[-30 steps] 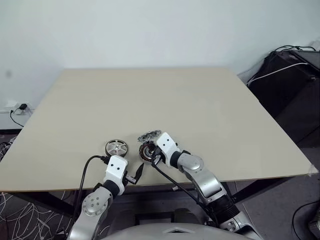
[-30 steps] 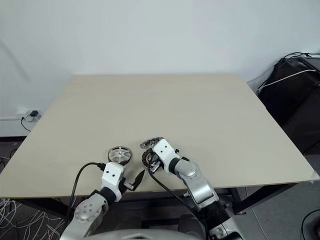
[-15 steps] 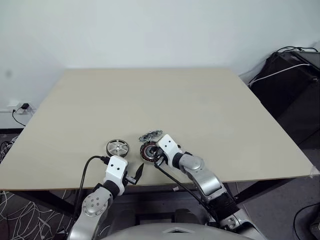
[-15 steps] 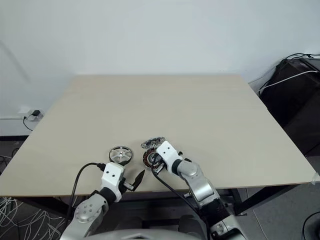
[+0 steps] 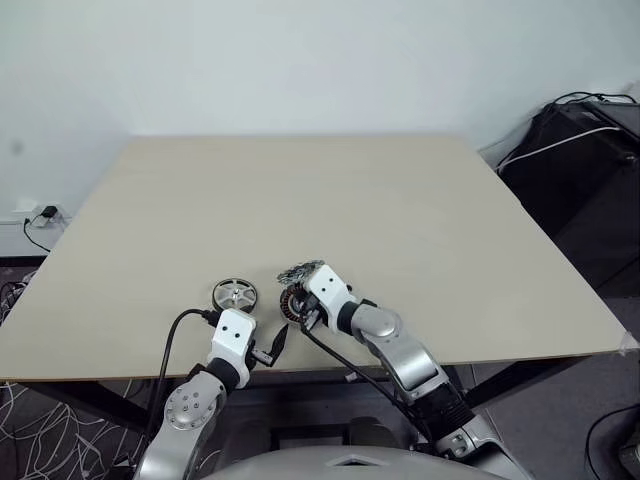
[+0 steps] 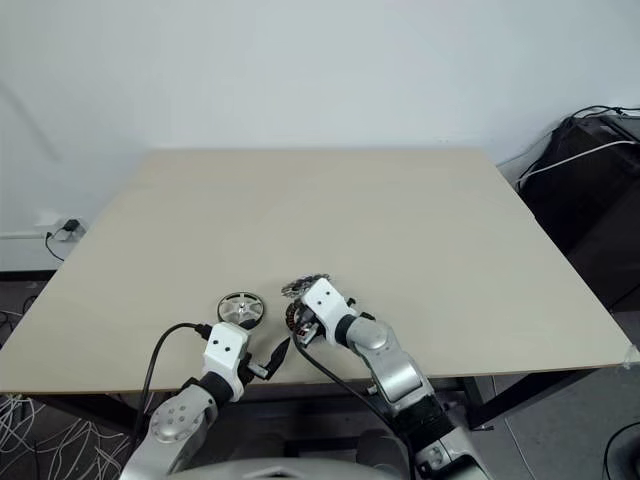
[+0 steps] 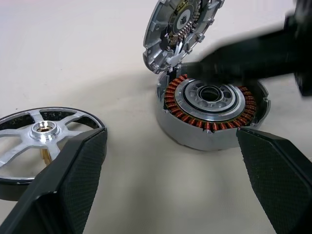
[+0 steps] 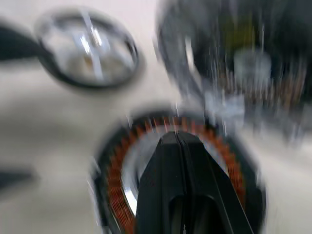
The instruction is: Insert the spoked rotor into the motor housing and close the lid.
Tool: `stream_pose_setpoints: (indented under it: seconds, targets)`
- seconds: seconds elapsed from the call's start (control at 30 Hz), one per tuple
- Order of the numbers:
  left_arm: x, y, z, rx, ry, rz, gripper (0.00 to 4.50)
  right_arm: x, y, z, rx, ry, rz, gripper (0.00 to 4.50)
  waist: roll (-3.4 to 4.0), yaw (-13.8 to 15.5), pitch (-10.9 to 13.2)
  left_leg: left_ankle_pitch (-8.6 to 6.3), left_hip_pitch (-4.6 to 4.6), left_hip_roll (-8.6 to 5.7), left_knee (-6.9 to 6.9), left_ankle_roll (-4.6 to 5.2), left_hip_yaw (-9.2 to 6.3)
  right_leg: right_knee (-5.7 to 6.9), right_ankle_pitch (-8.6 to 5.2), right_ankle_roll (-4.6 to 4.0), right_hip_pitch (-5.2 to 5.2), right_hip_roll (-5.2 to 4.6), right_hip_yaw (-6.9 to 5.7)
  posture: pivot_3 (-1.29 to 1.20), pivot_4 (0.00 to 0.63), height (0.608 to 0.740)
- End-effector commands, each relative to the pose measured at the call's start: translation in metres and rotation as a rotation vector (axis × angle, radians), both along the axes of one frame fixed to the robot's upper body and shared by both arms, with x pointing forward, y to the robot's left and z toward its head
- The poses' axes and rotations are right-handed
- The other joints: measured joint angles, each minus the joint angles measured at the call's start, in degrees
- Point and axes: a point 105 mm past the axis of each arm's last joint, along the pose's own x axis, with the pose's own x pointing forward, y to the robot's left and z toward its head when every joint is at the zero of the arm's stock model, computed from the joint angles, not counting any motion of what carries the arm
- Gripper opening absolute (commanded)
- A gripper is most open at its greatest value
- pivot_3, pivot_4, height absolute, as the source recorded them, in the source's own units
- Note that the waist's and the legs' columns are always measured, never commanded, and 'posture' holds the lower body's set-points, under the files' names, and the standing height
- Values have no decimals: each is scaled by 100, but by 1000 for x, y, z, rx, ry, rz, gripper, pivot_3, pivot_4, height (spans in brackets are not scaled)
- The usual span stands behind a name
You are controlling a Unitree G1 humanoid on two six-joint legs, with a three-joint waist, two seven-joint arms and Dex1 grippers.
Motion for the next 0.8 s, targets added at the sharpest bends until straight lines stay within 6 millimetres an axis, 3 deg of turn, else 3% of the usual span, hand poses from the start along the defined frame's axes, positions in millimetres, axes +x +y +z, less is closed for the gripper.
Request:
stream_pose_setpoints:
  seconds: [0.03,0.13,0.37,0.47,0.67,0.8]
  targets:
    - [3,0,10,-15,-42,4,4500,4,-17,-12,-68,15,-52,35,4,-8,-5,0,1,1,-1,0,0,0,0,0,0,0,0,0,0,740]
    - [3,0,10,-15,-42,5,4500,4,-21,-9,-58,5,-59,35,2,1,-9,0,9,1,-1,0,0,0,-1,-1,9,0,0,0,0,740]
    - [6,1,14,-44,-57,26,4500,2,-5,43,133,-122,-22,35,2,7,-1,0,2,0,1,0,0,-1,-1,-1,4,-4,-1,0,0,740]
    - [10,15,20,-133,-87,162,4500,-5,-10,59,195,-149,-29,35,2,1,0,0,-9,3,-3,0,-1,-1,-1,0,-9,1,0,0,0,740]
    - [9,58,31,-311,-155,496,4500,-17,-37,50,161,-113,-101,35,-17,89,-3,-1,-9,3,-2,1,-2,-6,-1,1,-5,-2,-2,0,0,740]
    - [7,73,25,-416,-117,616,4500,-20,-48,44,134,-93,-129,35,-31,129,6,-1,-9,2,8,1,0,-4,-1,3,0,-1,-2,0,0,740]
